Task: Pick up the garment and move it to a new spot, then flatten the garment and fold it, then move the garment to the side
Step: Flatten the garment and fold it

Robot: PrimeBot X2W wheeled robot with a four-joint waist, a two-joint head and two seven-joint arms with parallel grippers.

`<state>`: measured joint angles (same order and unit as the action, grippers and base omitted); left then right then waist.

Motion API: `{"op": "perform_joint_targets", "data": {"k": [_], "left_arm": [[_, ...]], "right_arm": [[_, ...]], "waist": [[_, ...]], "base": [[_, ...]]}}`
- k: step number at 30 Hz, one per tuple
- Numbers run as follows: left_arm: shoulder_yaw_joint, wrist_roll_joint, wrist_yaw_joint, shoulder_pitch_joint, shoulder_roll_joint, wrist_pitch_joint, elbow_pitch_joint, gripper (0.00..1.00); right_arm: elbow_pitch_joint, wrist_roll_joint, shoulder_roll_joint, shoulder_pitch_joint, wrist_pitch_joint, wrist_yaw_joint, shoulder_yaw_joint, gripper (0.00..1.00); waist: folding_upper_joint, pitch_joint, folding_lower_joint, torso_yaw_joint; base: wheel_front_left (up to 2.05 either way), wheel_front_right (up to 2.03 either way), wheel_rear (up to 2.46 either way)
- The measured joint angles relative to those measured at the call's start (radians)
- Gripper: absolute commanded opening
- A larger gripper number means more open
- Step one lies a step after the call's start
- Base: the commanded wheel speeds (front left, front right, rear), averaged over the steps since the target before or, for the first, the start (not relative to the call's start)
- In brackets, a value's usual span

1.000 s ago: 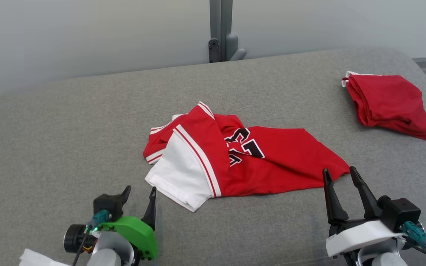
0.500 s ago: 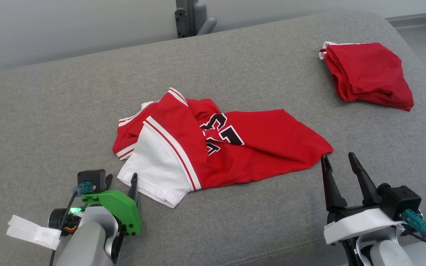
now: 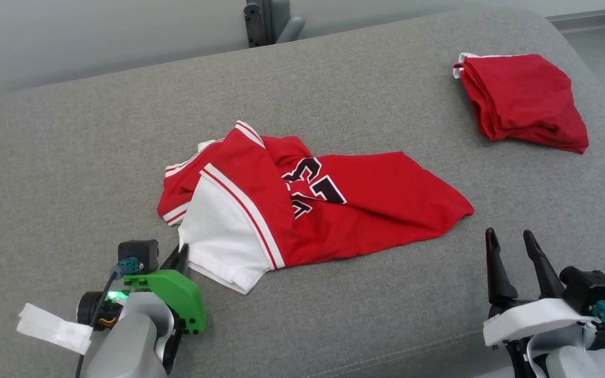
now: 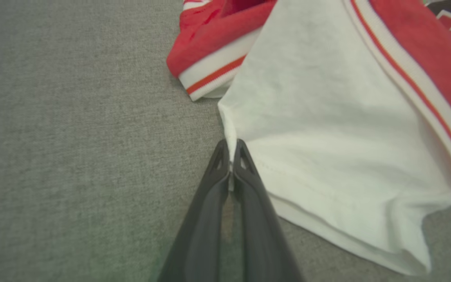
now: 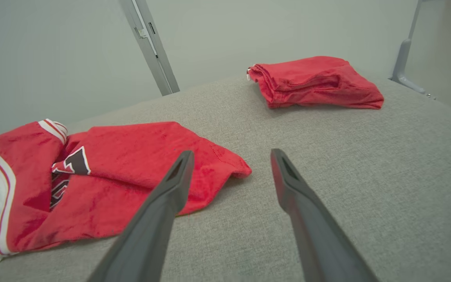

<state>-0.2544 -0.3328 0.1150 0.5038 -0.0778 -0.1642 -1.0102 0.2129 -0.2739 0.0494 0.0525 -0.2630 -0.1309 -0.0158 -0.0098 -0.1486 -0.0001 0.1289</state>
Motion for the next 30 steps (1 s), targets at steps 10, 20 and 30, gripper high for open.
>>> {"op": "perform_joint_targets", "data": {"k": [10, 20, 30], "left_arm": [[0.013, -0.038, 0.003, -0.051, 0.003, -0.075, 0.059, 0.00], [0.056, -0.061, -0.047, -0.202, -0.030, -0.093, 0.255, 0.00], [0.044, -0.063, -0.093, -0.322, -0.042, -0.029, 0.467, 0.00]], "right_arm": [[0.250, -0.020, 0.000, 0.126, 0.000, 0.000, -0.122, 1.00], [0.388, -0.053, 0.000, 0.193, 0.000, 0.000, -0.095, 1.00], [0.485, -0.091, -0.001, 0.190, 0.000, 0.000, -0.044, 0.93]], "waist": [[0.0000, 0.005, 0.0000, -0.053], [0.0000, 0.009, 0.0000, -0.124], [0.0000, 0.018, 0.0000, -0.179]], "base": [[0.00, 0.00, 0.00], [0.00, 0.00, 0.00], [0.00, 0.00, 0.00]]}}
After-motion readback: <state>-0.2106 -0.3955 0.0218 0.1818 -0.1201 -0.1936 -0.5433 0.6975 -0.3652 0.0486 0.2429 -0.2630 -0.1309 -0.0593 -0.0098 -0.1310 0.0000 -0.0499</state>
